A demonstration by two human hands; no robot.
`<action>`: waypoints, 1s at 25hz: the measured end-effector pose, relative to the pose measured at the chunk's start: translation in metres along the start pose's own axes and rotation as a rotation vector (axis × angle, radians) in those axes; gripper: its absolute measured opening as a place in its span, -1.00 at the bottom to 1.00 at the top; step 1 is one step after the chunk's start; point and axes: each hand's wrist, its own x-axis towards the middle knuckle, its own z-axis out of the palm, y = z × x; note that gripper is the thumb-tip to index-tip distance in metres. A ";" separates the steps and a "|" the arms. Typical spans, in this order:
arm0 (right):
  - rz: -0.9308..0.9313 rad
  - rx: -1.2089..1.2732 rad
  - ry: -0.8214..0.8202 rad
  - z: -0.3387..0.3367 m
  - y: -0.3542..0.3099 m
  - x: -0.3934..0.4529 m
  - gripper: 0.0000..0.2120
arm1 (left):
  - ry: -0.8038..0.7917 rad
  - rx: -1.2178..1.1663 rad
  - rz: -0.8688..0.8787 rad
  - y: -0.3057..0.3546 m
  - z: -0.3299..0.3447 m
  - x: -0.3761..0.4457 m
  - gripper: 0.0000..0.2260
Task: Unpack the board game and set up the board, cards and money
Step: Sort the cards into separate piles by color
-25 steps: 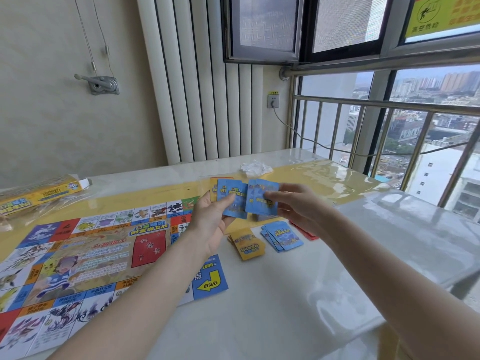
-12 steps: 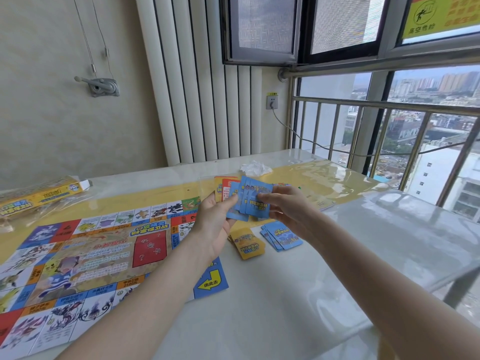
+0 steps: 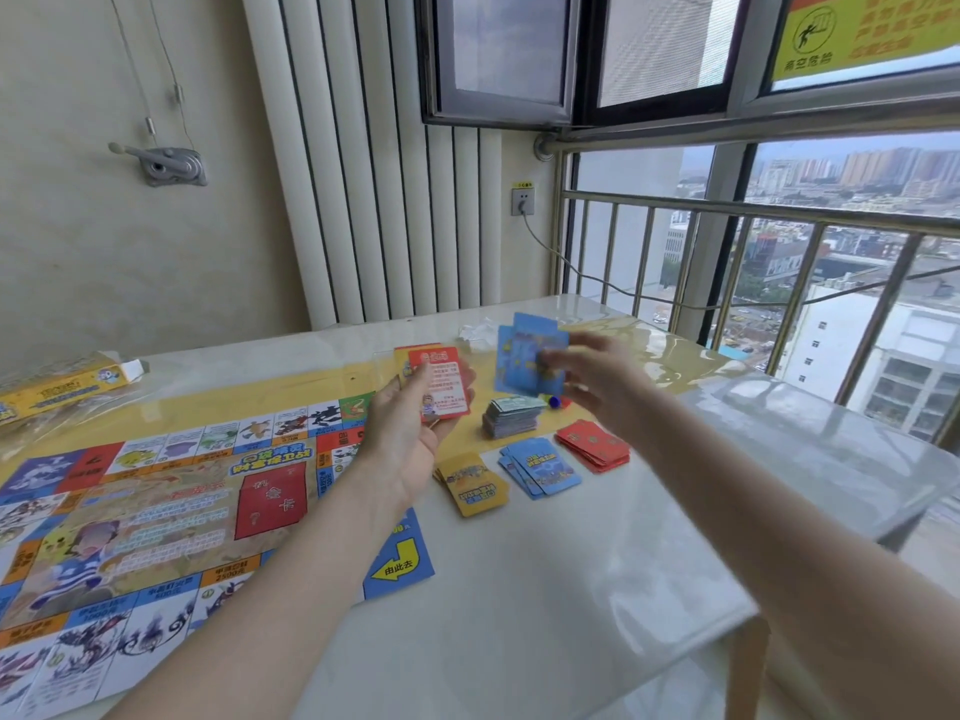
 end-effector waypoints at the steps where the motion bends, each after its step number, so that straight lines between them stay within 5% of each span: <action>1: 0.002 -0.161 0.007 -0.011 -0.007 0.001 -0.65 | -0.002 0.010 -0.014 -0.001 -0.002 0.002 -0.85; 4: 0.102 -0.766 -0.012 -0.020 0.003 -0.001 -0.71 | 0.023 0.072 -0.103 -0.011 -0.002 0.005 -0.79; 13: -0.080 -1.347 -0.030 0.004 0.052 0.005 -0.59 | -0.055 0.126 -0.163 -0.013 -0.010 0.000 -0.85; 15: -0.151 -1.312 -0.015 0.003 0.052 0.004 -0.61 | -0.064 0.158 -0.180 -0.016 -0.013 0.000 -0.84; 18: -0.265 -0.892 -0.021 0.004 0.035 -0.001 -0.80 | -0.040 0.187 -0.202 -0.019 -0.007 -0.001 -0.91; 22: -0.148 -0.601 -0.241 0.011 0.023 -0.009 -0.79 | -0.081 0.189 -0.216 -0.021 0.007 -0.005 -0.95; 25: -0.120 -0.386 -0.142 0.004 0.027 -0.005 -0.89 | -0.154 0.103 -0.258 -0.019 0.010 -0.007 -0.88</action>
